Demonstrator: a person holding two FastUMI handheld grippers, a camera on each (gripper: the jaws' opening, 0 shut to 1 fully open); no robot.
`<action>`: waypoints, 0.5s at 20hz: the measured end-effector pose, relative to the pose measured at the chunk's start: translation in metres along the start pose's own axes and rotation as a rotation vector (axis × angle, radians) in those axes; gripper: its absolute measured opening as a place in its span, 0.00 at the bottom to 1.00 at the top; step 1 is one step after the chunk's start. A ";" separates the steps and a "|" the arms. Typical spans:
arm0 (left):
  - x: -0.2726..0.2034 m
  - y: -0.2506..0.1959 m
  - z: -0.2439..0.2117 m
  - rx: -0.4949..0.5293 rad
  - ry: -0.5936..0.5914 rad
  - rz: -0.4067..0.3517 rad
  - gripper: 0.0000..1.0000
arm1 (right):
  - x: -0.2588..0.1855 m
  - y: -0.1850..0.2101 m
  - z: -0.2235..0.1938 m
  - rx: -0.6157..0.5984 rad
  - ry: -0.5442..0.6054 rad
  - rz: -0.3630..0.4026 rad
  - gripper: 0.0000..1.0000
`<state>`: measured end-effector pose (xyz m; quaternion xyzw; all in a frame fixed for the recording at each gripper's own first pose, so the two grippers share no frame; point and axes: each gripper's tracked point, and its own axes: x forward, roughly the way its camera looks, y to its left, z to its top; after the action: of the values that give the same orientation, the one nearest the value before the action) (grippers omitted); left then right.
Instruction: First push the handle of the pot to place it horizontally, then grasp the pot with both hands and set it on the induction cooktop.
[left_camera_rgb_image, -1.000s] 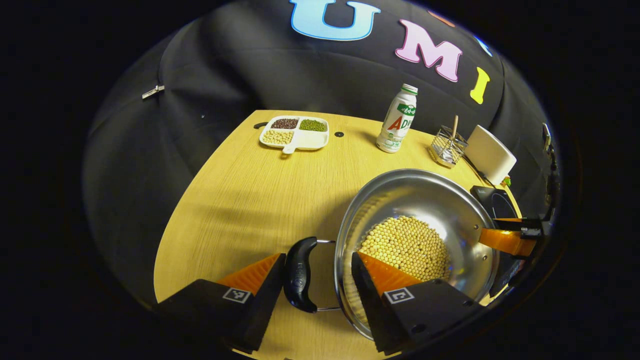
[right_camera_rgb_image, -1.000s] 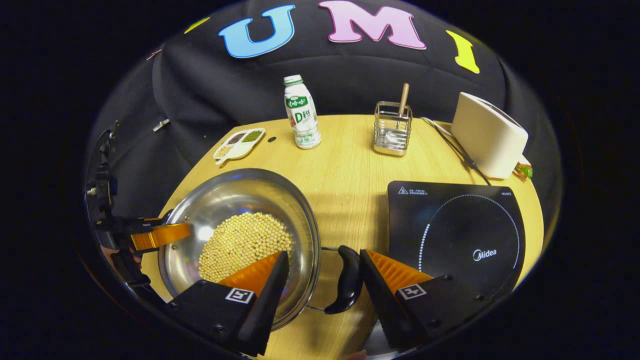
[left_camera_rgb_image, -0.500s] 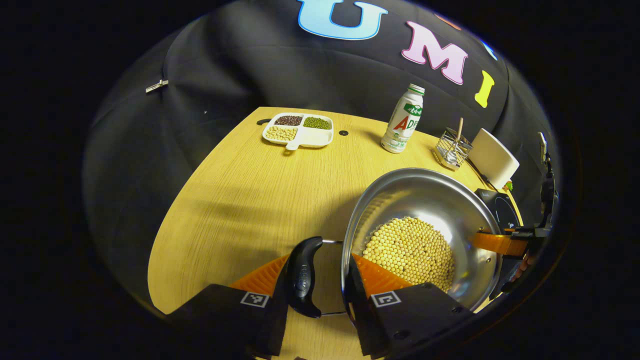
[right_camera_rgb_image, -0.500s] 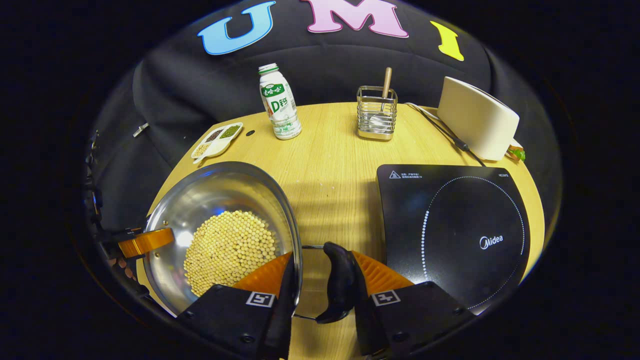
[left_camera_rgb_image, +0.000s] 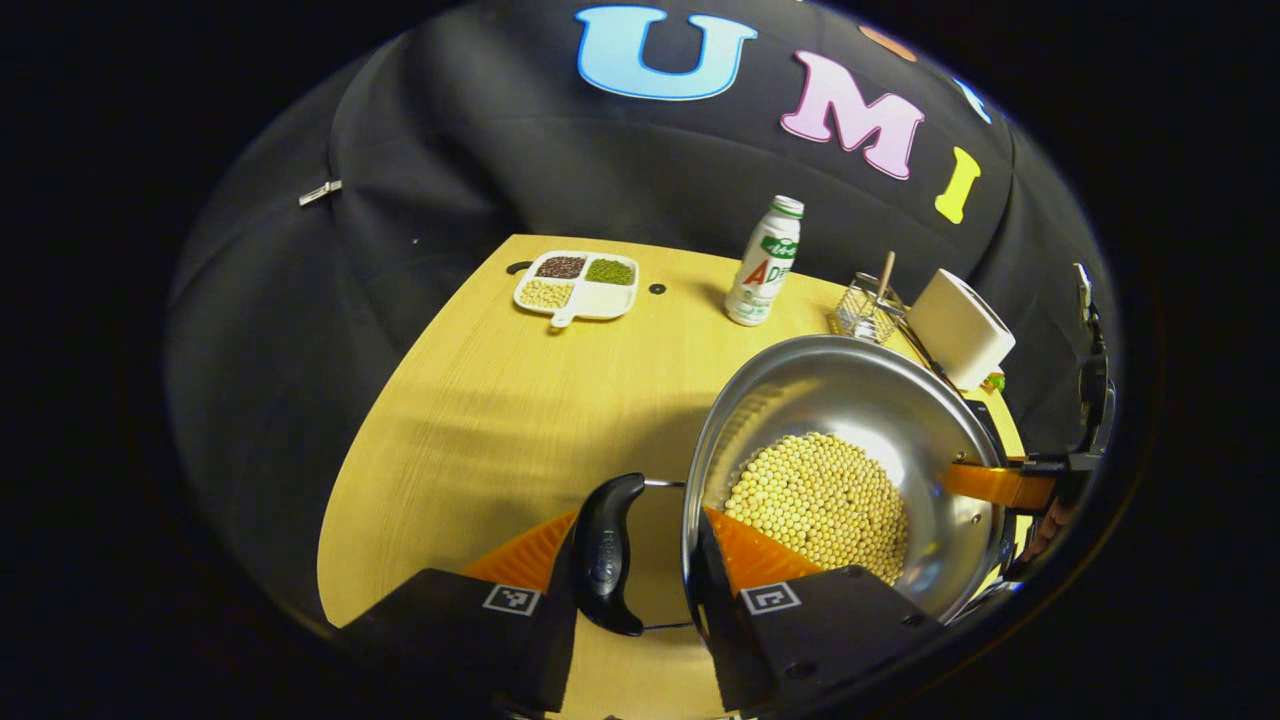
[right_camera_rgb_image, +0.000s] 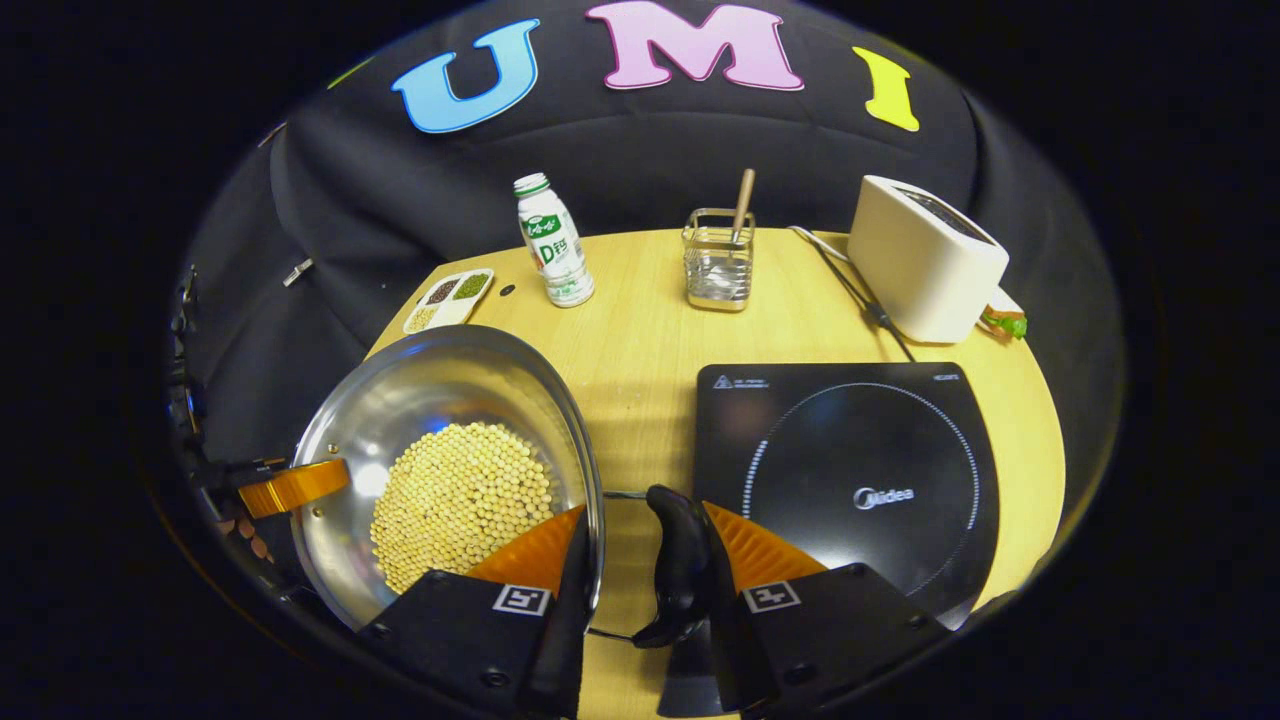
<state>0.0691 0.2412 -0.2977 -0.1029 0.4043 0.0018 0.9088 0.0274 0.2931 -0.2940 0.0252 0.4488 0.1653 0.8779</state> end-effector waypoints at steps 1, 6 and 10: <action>-0.003 -0.010 0.001 0.001 0.002 -0.004 0.58 | -0.005 -0.009 0.001 0.001 0.002 -0.004 0.55; -0.008 -0.070 0.003 -0.013 0.009 -0.036 0.58 | -0.031 -0.063 0.014 -0.006 -0.004 -0.026 0.55; -0.007 -0.117 0.009 0.001 0.002 -0.050 0.58 | -0.044 -0.107 0.022 0.007 -0.011 -0.036 0.55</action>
<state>0.0806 0.1291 -0.2650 -0.1126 0.4025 -0.0214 0.9082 0.0499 0.1806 -0.2675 0.0212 0.4449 0.1475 0.8831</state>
